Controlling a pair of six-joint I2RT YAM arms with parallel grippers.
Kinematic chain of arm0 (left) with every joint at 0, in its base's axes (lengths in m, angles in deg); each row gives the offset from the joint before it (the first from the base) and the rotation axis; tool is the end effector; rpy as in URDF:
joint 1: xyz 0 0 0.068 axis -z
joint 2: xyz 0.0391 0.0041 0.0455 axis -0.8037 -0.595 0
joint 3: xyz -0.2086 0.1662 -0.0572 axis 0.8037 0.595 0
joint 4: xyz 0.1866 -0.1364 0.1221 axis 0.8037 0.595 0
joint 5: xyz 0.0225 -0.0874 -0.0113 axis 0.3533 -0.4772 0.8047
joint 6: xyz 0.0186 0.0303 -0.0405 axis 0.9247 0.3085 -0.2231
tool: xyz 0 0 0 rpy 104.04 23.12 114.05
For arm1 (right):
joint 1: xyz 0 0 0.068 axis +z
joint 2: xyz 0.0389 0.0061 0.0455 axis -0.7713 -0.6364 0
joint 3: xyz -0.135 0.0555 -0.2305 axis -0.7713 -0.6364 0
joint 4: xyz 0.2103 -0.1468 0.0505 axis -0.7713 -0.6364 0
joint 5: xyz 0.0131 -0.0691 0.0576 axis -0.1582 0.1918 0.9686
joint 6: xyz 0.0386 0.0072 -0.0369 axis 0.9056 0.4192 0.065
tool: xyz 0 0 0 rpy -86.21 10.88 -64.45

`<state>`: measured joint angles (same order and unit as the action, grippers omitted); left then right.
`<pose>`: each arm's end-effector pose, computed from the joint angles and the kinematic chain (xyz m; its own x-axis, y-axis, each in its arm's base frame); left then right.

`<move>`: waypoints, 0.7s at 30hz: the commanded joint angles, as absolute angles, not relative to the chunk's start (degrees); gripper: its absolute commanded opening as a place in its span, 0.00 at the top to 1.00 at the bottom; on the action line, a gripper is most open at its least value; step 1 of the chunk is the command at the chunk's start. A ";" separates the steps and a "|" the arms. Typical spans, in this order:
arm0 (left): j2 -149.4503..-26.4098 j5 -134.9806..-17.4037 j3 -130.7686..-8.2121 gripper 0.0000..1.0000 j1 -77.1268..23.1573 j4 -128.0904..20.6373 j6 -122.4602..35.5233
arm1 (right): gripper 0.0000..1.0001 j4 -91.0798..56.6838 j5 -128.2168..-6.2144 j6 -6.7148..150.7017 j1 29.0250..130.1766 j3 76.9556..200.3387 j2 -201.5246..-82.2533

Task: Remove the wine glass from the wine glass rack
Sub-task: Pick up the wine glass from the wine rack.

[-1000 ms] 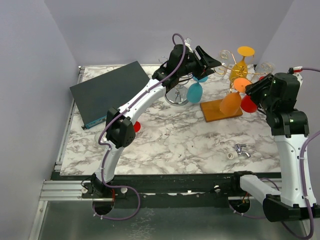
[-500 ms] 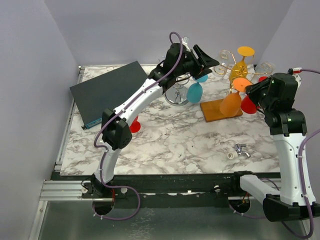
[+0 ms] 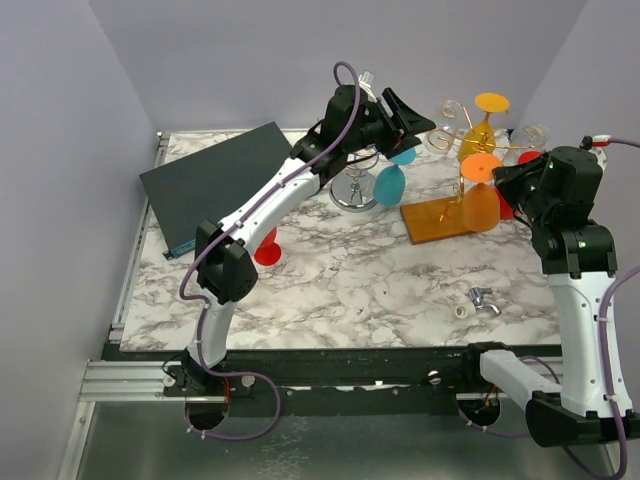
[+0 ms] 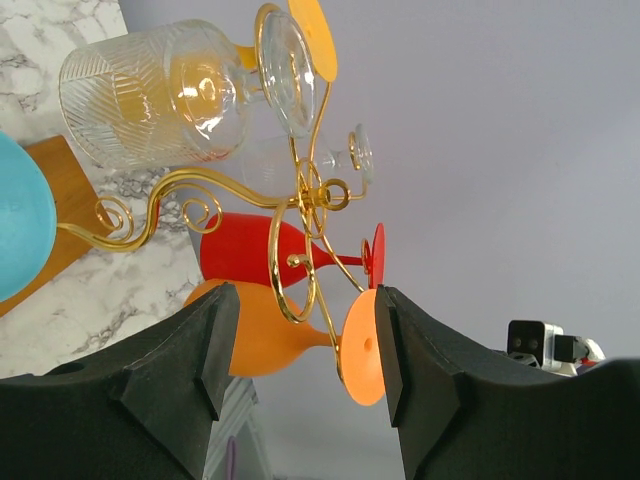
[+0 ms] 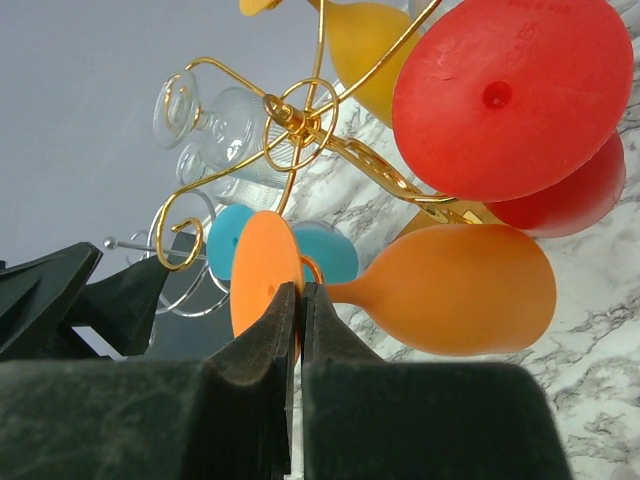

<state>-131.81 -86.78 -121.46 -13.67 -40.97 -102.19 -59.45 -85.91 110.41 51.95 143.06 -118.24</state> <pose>0.3731 -0.3260 0.4134 -0.8291 -0.4689 -0.3045 0.2143 0.2365 -0.9477 0.1833 -0.0021 0.4478 -0.1338 0.6935 -0.7079 0.3541 0.7006 0.6194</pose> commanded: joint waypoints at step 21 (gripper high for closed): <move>-126.27 -86.92 -118.79 0.37 -13.89 -40.81 -100.93 | 0.99 -58.44 -80.13 115.94 51.70 139.97 -112.77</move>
<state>-128.88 -86.76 -119.64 -13.67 -40.75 -101.86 -59.06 -82.21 114.04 51.95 141.16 -114.32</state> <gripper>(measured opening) 0.627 0.014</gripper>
